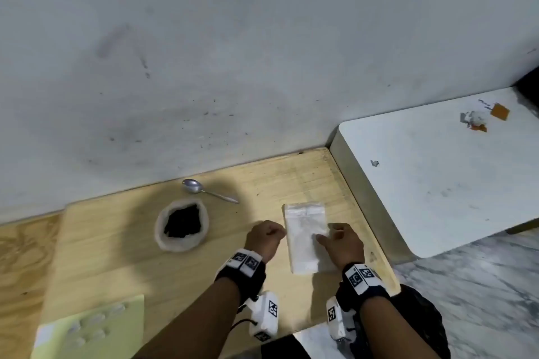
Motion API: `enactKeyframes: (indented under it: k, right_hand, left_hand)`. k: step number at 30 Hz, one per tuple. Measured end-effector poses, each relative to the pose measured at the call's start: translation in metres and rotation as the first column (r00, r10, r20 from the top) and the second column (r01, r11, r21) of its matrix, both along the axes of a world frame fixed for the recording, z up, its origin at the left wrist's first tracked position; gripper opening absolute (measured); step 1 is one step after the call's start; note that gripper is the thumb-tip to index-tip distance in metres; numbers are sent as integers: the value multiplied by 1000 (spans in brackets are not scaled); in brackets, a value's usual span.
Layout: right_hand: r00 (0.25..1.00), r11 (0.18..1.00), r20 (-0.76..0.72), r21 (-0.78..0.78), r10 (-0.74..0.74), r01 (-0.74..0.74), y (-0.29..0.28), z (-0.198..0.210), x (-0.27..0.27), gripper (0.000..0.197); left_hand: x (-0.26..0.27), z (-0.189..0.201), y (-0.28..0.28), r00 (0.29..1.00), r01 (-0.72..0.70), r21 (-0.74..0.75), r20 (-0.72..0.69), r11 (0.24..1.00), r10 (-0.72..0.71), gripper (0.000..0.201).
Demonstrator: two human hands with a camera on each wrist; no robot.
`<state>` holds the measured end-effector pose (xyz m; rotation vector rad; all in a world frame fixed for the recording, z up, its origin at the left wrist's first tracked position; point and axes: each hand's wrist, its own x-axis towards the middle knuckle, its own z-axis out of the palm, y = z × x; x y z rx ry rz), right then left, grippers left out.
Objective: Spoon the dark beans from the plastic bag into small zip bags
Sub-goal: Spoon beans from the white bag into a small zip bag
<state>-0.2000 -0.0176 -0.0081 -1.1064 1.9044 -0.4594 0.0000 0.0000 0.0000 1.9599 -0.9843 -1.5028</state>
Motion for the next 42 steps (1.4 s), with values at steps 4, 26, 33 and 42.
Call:
enactKeyframes:
  k: [4,26,33,42]
  right_hand:
    - [1000,998,-4,67,14,-14,-5,-12,2,50]
    - [866,992,498,-90,-31,88,10,46,26,12]
    - [868,975,475,-216,144,-43,-10,84,84,35]
    - [750,917,556,-58,358,-395,-18,115,162,30]
  left_hand:
    - [-21,-14,-11,999,18,39,41,999,-19,26]
    - [8,15,-14,957,-190,-204,-256,960,135,22]
    - [82,59,-4,991,-86,-385,-128,919,39,36]
    - [160,77,30,797,176,-613,547,770,254,9]
